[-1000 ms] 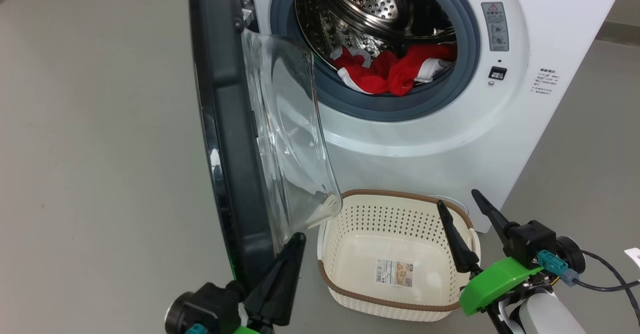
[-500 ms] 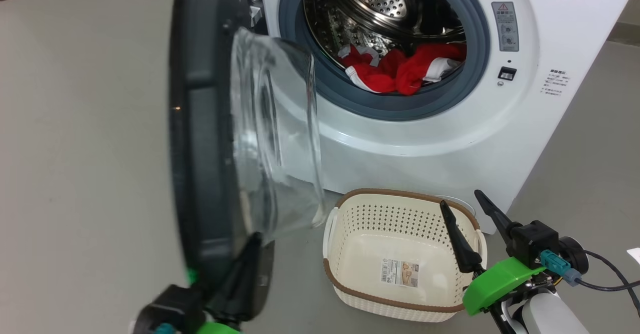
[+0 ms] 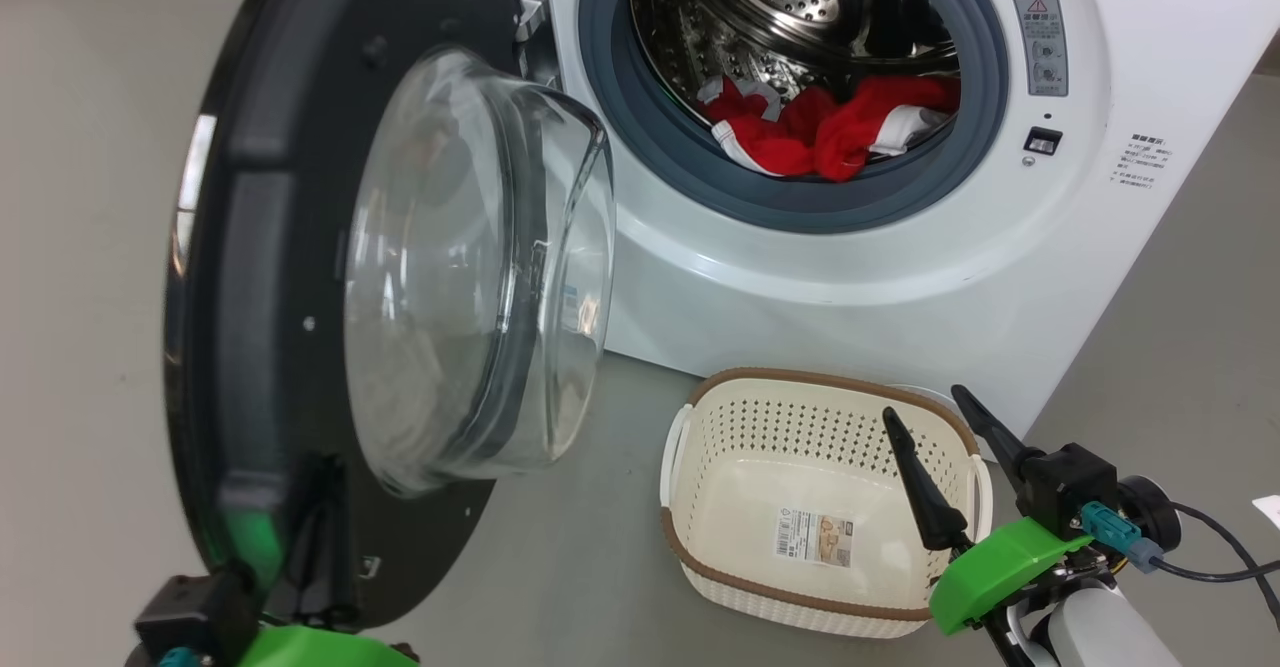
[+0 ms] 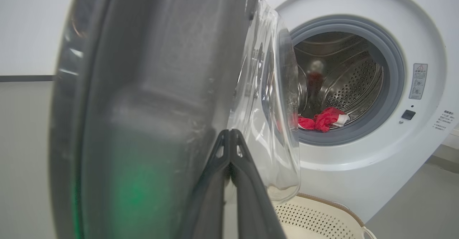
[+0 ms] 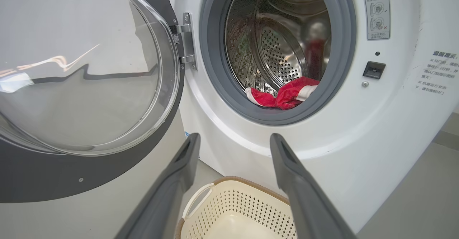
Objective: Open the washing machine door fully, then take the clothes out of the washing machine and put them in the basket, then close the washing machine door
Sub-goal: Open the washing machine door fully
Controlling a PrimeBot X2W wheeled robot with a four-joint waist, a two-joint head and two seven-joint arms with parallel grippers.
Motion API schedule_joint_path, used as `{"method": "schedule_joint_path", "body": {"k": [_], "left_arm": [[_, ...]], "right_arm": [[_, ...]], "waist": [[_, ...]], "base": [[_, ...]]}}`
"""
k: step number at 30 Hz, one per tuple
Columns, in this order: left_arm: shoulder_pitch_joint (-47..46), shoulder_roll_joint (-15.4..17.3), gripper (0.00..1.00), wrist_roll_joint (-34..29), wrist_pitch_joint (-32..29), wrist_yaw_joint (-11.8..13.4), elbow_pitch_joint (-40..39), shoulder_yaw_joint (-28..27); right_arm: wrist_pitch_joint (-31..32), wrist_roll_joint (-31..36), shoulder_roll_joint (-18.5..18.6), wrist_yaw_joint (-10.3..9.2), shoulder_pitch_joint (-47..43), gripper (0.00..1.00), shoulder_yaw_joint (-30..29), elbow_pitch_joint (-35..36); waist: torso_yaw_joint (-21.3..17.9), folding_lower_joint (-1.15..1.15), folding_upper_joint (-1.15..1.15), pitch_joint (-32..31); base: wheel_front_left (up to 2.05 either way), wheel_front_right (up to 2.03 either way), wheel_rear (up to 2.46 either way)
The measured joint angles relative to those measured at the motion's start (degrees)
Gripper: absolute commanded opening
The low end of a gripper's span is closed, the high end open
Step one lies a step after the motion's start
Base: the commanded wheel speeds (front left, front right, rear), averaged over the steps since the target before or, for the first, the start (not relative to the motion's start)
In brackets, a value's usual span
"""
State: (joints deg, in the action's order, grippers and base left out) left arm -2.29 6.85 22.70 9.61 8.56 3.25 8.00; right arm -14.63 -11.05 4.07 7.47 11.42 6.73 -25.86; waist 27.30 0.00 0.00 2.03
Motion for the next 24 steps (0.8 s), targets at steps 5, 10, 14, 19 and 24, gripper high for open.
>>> {"method": "schedule_joint_path", "body": {"k": [5,10,14,19,24], "left_arm": [[-0.1,0.1,0.0,1.5,1.5,0.2,1.5,-2.6],[-0.4,0.0,0.0,2.9,2.7,0.6,4.4,-4.9],[-1.6,0.1,0.0,3.7,3.6,0.7,7.1,-6.8],[-3.4,1.0,0.0,4.0,4.2,0.6,10.4,-8.4],[-5.0,1.7,0.0,3.8,4.5,0.7,13.7,-10.3]], "right_arm": [[0.0,-0.1,1.0,0.0,0.0,1.0,0.3,-0.1],[0.0,-0.3,1.3,0.0,0.0,1.0,0.2,-0.1],[0.0,-0.4,1.4,0.0,0.0,1.0,0.3,-0.2],[0.0,-0.4,1.7,0.0,0.0,1.0,0.7,-0.2],[0.0,-0.4,2.5,0.0,0.0,1.0,1.2,-0.2]], "waist": [[0.1,0.0,0.0,0.7],[0.0,0.0,0.0,1.2],[0.0,0.0,0.0,1.2],[0.1,0.0,0.0,1.2],[0.0,0.0,0.0,1.8]], "base": [[0.0,0.0,0.0],[0.0,0.0,0.0],[0.0,0.0,0.0],[0.0,0.0,0.0],[0.0,0.0,0.0]]}}
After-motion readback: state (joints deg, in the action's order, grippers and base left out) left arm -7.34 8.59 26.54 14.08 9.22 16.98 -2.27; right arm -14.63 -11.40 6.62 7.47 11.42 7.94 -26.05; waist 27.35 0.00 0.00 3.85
